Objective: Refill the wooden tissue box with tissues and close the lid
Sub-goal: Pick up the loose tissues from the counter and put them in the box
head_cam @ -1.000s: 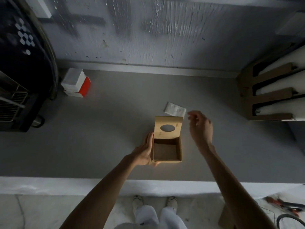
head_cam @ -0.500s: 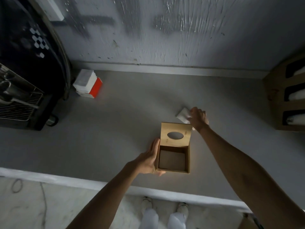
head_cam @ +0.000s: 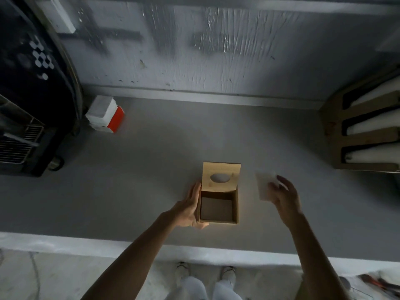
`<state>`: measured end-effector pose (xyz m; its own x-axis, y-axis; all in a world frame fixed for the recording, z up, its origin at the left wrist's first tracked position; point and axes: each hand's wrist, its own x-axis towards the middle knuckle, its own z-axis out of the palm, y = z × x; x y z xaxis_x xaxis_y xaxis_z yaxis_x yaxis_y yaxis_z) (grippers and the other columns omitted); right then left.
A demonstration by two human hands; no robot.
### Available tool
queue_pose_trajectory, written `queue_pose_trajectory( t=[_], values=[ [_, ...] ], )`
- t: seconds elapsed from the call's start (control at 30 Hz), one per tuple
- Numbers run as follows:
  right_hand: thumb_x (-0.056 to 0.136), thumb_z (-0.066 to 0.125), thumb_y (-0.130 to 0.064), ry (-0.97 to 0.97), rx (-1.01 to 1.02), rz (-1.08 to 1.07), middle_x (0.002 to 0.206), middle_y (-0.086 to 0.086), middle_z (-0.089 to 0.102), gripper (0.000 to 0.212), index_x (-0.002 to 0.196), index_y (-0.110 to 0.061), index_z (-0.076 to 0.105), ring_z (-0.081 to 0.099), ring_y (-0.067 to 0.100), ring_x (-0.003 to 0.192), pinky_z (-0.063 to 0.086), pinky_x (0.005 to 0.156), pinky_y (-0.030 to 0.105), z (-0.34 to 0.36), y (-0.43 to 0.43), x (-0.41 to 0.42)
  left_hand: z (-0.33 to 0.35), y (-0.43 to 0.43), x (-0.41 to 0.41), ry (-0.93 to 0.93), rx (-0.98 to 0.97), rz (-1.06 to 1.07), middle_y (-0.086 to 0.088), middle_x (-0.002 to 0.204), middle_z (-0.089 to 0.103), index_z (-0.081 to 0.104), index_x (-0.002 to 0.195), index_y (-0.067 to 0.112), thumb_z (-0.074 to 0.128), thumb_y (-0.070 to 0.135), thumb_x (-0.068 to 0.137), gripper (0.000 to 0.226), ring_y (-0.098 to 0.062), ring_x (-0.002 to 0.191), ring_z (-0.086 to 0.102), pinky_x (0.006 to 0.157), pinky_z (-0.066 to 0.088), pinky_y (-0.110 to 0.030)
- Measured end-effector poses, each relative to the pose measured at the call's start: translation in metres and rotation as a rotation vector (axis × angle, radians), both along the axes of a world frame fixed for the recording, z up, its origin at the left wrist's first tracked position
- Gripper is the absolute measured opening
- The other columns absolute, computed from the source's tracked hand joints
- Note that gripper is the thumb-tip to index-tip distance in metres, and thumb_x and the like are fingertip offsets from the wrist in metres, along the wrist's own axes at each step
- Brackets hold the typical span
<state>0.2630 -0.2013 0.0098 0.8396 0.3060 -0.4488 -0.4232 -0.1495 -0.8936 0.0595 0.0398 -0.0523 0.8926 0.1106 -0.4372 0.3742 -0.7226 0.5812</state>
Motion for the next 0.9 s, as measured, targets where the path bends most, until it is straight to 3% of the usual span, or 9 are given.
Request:
queue_pose_trajectory(
  t=[0.07,0.17,0.27,0.33,0.43,0.53,0.63,0.73,0.9],
  values=[
    [0.081,0.068,-0.014,-0.022,0.115,0.172,0.110,0.004,0.066,0.042,0.122,-0.017,0.058,0.066,0.025,0.098,0.059,0.075,0.039,0.028,-0.003,-0.020,0.002,0.000,0.001,0.012,-0.014,0.000,-0.015,0.159,0.004,-0.025,0.147,0.006,0.084,0.051,0.066,0.144,-0.032,0.137,0.035,0.109,0.042,-0.042],
    [0.089,0.059,0.002,-0.256,-0.133,0.493,0.102,-0.001,0.067,0.036,0.120,-0.016,0.054,0.066,0.025,0.097,0.054,0.073,0.022,0.050,0.030,-0.054,0.004,-0.002,0.001,0.002,-0.026,0.015,-0.012,0.159,0.006,-0.022,0.149,0.007,0.086,0.046,0.066,0.141,-0.030,0.134,0.040,0.106,0.043,-0.038],
    [0.094,0.058,-0.014,-0.659,-0.456,0.761,0.116,0.000,0.068,0.030,0.122,-0.023,0.055,0.067,0.020,0.101,0.058,0.078,0.031,0.042,0.065,-0.079,0.007,-0.004,0.000,-0.010,-0.025,0.016,-0.012,0.159,0.005,-0.022,0.150,0.008,0.085,0.046,0.067,0.140,-0.031,0.134,0.040,0.102,0.046,-0.038],
    [0.094,0.057,-0.013,-0.765,-0.596,0.875,0.120,0.002,0.068,0.033,0.124,-0.024,0.053,0.067,0.024,0.104,0.057,0.083,0.035,0.023,0.080,-0.085,0.007,-0.005,0.000,-0.031,-0.003,0.003,-0.013,0.160,0.001,-0.021,0.150,0.006,0.085,0.046,0.066,0.141,-0.033,0.136,0.038,0.100,0.048,-0.038],
    [0.088,0.062,-0.008,-0.790,-0.755,1.029,0.117,0.005,0.067,0.036,0.120,-0.025,0.053,0.065,0.028,0.106,0.057,0.085,0.037,0.003,0.091,-0.089,0.008,-0.005,0.000,-0.042,-0.015,0.043,-0.010,0.157,0.013,-0.018,0.151,0.011,0.089,0.039,0.063,0.141,-0.032,0.128,0.048,0.096,0.052,-0.040],
    [0.084,0.065,-0.004,-0.763,-0.826,1.071,0.110,0.004,0.069,0.039,0.117,-0.022,0.056,0.067,0.026,0.100,0.057,0.084,0.035,-0.002,0.092,-0.086,0.005,-0.004,0.001,-0.033,-0.038,0.032,-0.014,0.154,0.018,-0.022,0.149,0.017,0.090,0.034,0.061,0.143,-0.031,0.129,0.045,0.103,0.048,-0.043],
    [0.082,0.066,0.000,-0.791,-0.874,1.032,0.110,0.003,0.069,0.045,0.120,-0.022,0.056,0.068,0.025,0.098,0.057,0.082,0.034,-0.005,0.095,-0.082,0.001,-0.001,0.001,-0.025,-0.069,0.045,-0.012,0.155,0.011,-0.029,0.144,0.029,0.089,0.044,0.057,0.148,-0.032,0.135,0.038,0.105,0.046,-0.046],
    [0.084,0.062,0.000,-0.768,-0.888,1.085,0.115,0.005,0.067,0.044,0.122,-0.021,0.056,0.065,0.028,0.103,0.056,0.084,0.035,-0.009,0.102,-0.086,0.007,-0.002,-0.001,-0.030,-0.059,0.039,-0.008,0.159,-0.004,-0.028,0.146,0.021,0.086,0.050,0.059,0.146,-0.033,0.139,0.032,0.108,0.043,-0.045],
    [0.094,0.049,-0.011,-0.803,-1.020,1.267,0.128,0.016,0.058,0.035,0.129,-0.009,0.054,0.054,0.035,0.118,0.044,0.099,0.043,-0.012,0.114,-0.094,0.008,-0.004,0.001,-0.048,-0.053,0.045,-0.006,0.158,-0.005,-0.026,0.147,0.022,0.089,0.048,0.057,0.148,-0.033,0.139,0.031,0.109,0.042,-0.046]
  ],
)
